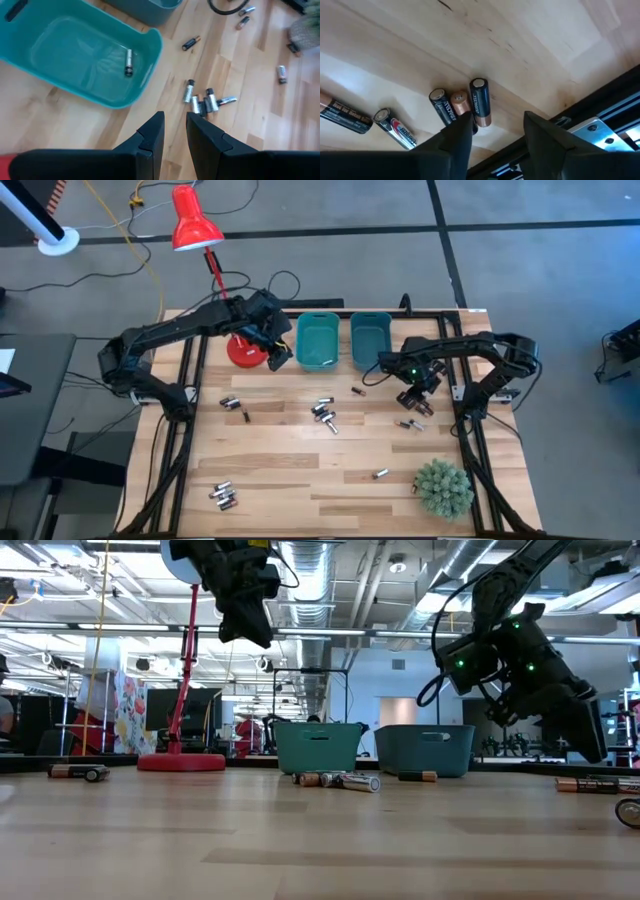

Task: Sort batteries
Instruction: Put the black battery into the blue bin

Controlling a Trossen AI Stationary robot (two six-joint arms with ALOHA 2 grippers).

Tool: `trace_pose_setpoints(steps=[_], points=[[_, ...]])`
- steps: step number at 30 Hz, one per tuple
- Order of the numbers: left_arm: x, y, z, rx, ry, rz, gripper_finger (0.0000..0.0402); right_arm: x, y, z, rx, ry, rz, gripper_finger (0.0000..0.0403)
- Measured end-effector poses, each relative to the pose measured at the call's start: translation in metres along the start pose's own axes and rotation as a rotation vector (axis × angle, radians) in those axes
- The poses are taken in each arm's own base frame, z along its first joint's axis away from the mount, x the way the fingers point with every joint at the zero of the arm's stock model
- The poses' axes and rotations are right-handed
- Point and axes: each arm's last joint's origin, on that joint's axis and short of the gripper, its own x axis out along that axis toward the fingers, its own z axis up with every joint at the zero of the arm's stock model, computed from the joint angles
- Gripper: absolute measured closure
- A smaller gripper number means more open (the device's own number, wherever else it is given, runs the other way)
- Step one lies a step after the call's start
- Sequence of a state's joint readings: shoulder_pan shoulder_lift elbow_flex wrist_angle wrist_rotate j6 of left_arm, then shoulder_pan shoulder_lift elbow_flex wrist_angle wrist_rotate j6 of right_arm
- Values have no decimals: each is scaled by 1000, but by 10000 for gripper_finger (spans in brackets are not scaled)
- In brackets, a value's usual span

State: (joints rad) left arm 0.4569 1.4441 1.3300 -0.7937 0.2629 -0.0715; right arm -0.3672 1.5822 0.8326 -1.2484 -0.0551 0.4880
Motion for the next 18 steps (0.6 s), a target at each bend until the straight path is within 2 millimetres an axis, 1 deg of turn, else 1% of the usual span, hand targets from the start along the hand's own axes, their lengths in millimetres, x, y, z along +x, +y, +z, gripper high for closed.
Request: trace_pose_setpoints(steps=[3,6,11,18], points=[[0,-1,0,3,1,0,324,2,-1,0,22,3,0,192],[0,-2,0,4,1,-2,324,11,-4,-2,26,42,25,192],[0,-2,0,4,2,-2,324,23,-6,-5,23,63,34,201],[1,-2,0,11,2,-2,324,35,-7,-2,20,28,62,221]])
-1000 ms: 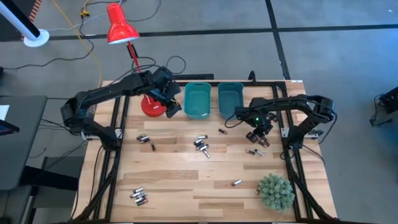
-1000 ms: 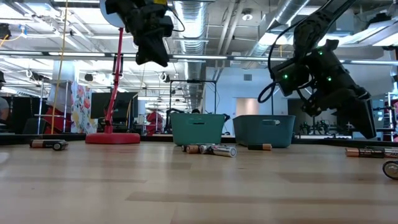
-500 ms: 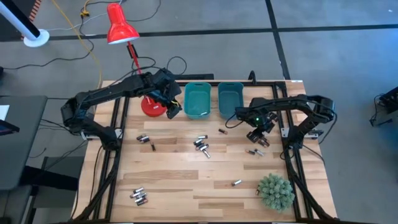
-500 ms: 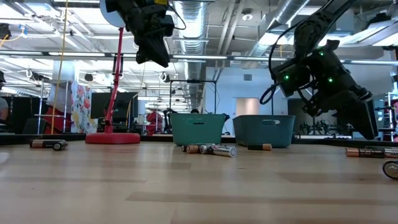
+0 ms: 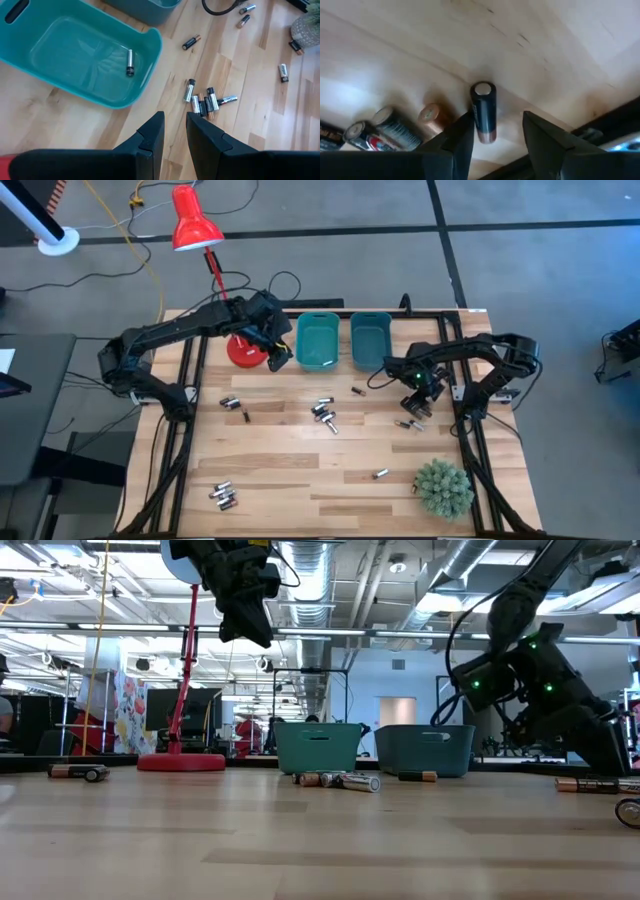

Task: Sort batteries
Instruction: Put the black battery into the blue bin

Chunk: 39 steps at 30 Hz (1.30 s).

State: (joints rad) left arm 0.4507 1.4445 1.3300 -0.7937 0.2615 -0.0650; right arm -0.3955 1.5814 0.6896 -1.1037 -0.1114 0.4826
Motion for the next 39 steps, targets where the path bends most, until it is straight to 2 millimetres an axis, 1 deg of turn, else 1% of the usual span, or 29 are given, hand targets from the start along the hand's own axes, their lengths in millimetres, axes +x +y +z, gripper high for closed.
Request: trace_pose_setpoints(steps=[5,8,10,16,18,23,25,27,30,33,36,39], points=[[0,0,0,0,0,0,324,2,1,4,-39,-38,30,239],[0,0,1,2,-6,0,324,2,1,6,-41,-50,42,260],[0,0,1,4,-12,-1,324,3,1,7,-40,-44,47,284],[0,0,5,14,-51,-3,324,6,0,10,-49,-22,44,373],[0,0,5,14,-52,4,324,5,-1,10,-49,-17,42,388],[0,0,5,13,-51,22,324,-3,-3,4,-55,-40,29,388],[0,0,5,18,-52,24,324,-9,-4,1,-44,-76,16,388],[0,1,5,44,-53,56,324,-18,-6,-3,-17,-124,39,388],[0,3,5,40,-54,102,324,-29,-8,-12,18,-180,75,388],[0,3,5,41,-52,107,324,-40,-11,-23,49,-245,123,388],[0,1,5,97,-54,103,324,-49,-14,-35,83,-310,168,388],[3,-3,7,148,-129,86,324,-60,-16,-46,117,-387,227,388]])
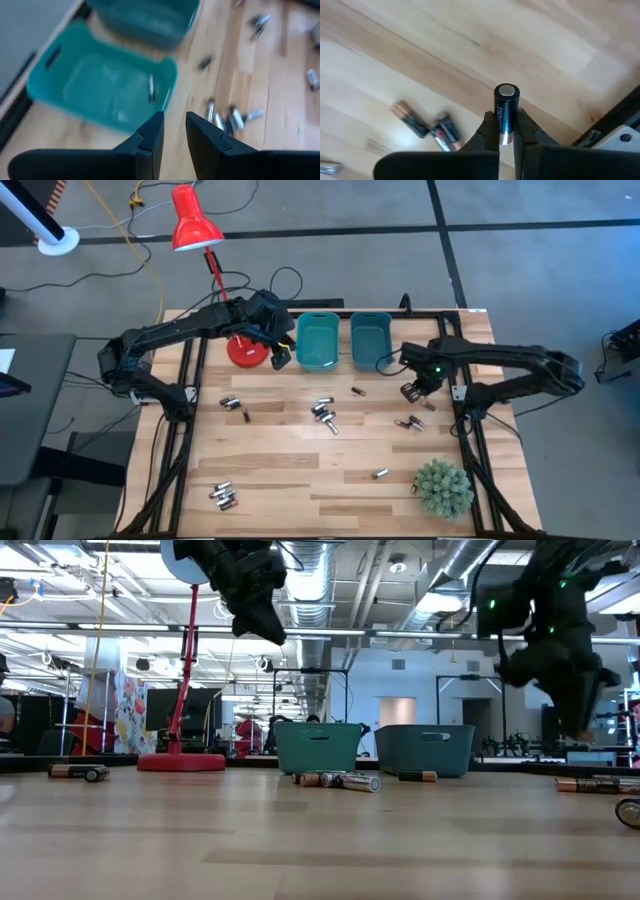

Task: Sort batteries
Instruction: Put the black battery into the blue bin

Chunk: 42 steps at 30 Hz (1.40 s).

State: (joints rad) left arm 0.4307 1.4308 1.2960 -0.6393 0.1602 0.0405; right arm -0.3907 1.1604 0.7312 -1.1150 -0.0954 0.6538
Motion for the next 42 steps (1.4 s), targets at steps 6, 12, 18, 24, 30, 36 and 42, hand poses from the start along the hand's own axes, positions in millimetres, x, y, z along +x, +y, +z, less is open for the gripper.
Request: trace_pose_setpoints(steps=[6,12,18,24,30,36,42], points=[[11,-4,-37,13,-215,-95,324,-44,6,-1,51,-230,67,388],[8,-3,-78,3,-385,-91,324,-95,20,23,42,-470,155,388],[-3,-6,-93,23,-486,-92,324,-119,37,77,-46,-577,142,388],[-13,-7,-92,31,-527,-91,324,-87,40,143,-84,-450,52,388],[-14,-8,-92,31,-524,-93,324,-32,34,183,-67,-288,49,384],[-13,-4,-95,34,-495,-72,324,1,34,195,-69,-197,14,351],[-13,4,-96,29,-491,-40,324,11,35,198,-50,-168,5,311]])
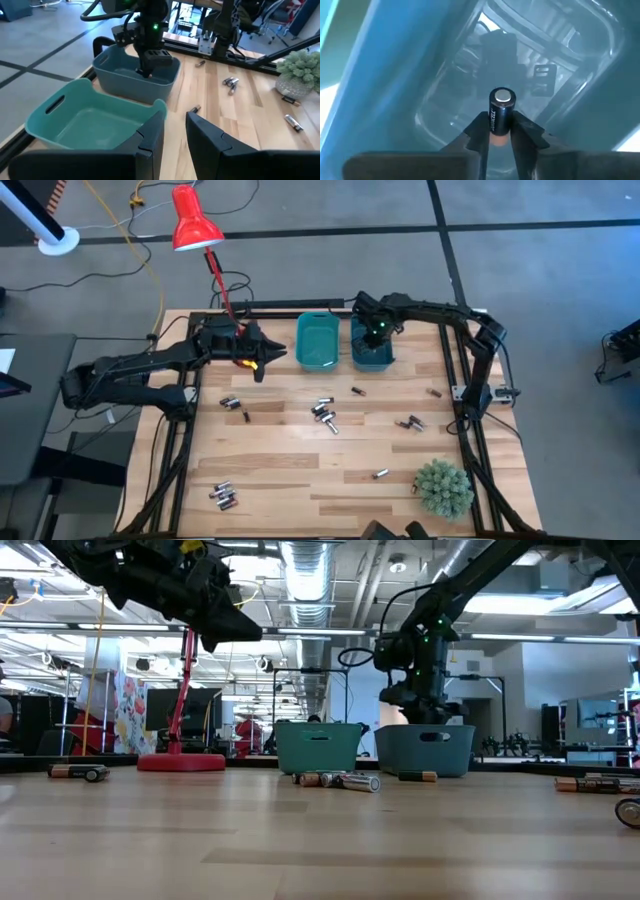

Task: Sort batteries
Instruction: Put the black battery into the blue bin

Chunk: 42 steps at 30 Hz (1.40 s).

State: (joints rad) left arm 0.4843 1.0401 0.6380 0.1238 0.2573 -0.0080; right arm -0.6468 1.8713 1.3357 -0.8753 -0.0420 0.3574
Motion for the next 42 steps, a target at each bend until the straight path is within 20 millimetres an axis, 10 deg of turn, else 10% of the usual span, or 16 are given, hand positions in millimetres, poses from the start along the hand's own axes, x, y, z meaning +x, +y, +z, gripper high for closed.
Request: trace_pose_setpoints(steps=[10,25,42], points=[[0,2,0,-6,-1,7,324,-15,-1,-4,-1,-21,8,276],[0,4,0,18,-4,82,324,-93,-38,-59,21,190,-95,282],[-2,8,1,61,-9,117,324,-28,-100,-108,179,529,-184,267]])
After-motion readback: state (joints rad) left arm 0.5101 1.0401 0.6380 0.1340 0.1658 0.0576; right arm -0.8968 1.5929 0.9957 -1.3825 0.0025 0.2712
